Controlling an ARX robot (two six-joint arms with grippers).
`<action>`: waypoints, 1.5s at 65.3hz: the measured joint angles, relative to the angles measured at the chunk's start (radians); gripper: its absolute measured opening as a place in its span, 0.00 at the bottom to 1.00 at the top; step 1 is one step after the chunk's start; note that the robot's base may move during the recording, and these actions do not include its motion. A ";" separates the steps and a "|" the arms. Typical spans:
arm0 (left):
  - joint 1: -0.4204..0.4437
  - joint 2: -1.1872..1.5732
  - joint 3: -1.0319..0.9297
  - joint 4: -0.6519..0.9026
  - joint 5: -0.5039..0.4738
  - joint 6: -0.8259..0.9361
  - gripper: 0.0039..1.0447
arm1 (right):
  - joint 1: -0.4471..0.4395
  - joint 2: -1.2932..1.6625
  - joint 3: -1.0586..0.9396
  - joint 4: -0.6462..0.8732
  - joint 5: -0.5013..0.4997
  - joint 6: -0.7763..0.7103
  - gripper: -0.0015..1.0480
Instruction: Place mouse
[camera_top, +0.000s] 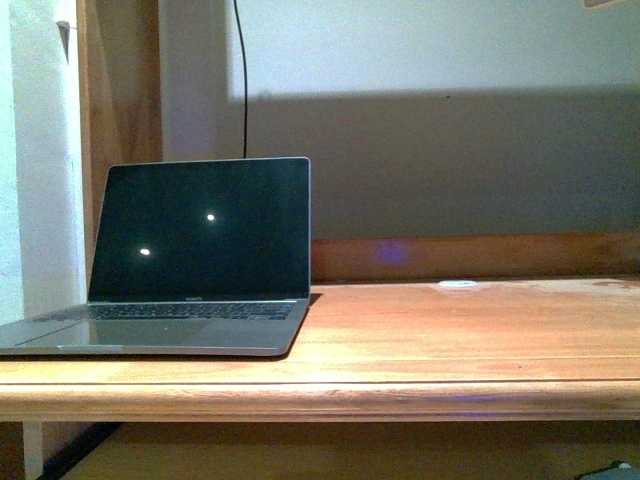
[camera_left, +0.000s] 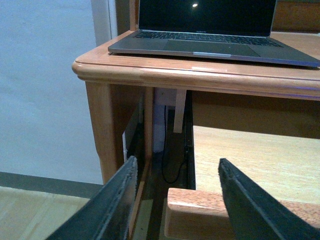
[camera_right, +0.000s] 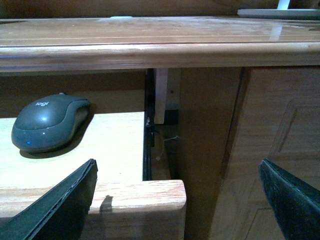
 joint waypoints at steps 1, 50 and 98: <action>0.019 -0.008 -0.009 0.000 0.018 0.003 0.38 | 0.000 0.000 0.000 0.000 0.000 0.000 0.93; 0.275 -0.115 -0.119 0.003 0.261 0.013 0.02 | 0.000 0.000 0.000 0.000 0.000 0.000 0.93; 0.276 -0.155 -0.158 0.007 0.262 0.014 0.22 | 0.239 0.201 0.124 0.048 0.322 -0.054 0.93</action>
